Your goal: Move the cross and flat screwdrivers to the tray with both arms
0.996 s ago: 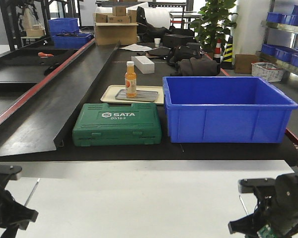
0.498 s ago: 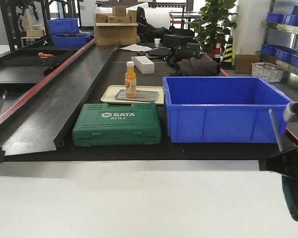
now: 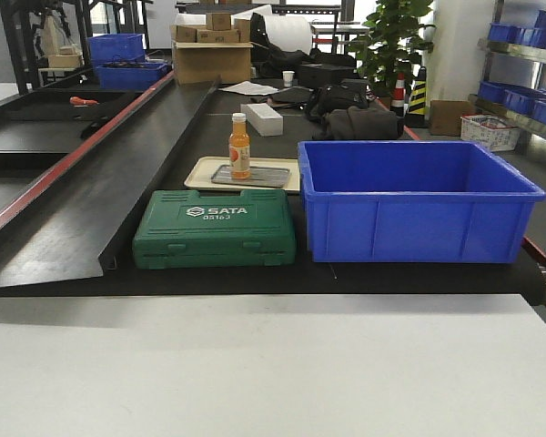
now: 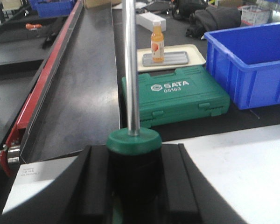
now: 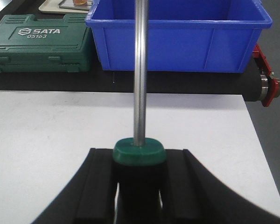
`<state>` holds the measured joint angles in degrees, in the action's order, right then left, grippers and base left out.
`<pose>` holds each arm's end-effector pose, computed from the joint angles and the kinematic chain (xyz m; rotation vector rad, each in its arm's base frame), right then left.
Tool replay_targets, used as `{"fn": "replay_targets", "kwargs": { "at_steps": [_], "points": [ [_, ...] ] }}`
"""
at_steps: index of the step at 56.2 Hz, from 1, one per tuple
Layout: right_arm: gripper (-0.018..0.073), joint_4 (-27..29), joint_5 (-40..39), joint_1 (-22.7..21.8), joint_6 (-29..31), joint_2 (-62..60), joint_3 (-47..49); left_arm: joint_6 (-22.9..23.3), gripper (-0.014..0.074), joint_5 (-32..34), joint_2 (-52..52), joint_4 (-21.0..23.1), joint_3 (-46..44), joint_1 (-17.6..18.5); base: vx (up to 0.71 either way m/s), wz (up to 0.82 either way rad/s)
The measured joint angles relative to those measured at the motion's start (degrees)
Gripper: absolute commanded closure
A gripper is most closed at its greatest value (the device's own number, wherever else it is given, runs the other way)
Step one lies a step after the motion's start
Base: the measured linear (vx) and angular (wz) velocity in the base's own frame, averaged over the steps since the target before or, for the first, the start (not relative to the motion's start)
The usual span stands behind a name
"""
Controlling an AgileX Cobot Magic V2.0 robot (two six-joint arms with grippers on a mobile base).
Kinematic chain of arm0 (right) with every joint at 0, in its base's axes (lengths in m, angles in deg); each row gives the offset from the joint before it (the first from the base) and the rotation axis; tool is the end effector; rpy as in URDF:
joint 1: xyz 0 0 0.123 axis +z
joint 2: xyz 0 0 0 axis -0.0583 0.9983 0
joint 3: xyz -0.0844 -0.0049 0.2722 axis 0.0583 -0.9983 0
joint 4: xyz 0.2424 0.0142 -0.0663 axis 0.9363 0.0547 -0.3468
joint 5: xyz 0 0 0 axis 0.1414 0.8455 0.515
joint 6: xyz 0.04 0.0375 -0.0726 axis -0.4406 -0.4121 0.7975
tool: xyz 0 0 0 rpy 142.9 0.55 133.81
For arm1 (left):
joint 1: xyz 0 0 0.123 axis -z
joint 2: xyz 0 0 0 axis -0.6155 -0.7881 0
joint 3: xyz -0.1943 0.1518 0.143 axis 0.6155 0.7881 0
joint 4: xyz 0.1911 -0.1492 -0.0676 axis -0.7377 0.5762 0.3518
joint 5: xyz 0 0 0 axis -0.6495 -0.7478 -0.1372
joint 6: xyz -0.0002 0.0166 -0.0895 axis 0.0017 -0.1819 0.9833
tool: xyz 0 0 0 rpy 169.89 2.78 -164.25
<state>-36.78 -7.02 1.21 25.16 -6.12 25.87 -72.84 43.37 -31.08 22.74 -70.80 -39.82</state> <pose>0.2094 0.0133 0.4173 -0.0115 2.0220 0.0412 0.1806 -0.0063 0.4556 0.1336 1.7876 -0.0444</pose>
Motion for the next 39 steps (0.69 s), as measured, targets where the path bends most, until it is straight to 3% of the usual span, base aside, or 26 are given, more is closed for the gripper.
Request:
{"fn": "replay_targets", "kwargs": {
  "at_steps": [39],
  "points": [
    [0.057,0.0,0.2,0.0,0.0,-0.1,0.0,0.1,0.0594,-0.4,0.9,0.0,0.3,0.0,0.0,0.0]
  ]
}}
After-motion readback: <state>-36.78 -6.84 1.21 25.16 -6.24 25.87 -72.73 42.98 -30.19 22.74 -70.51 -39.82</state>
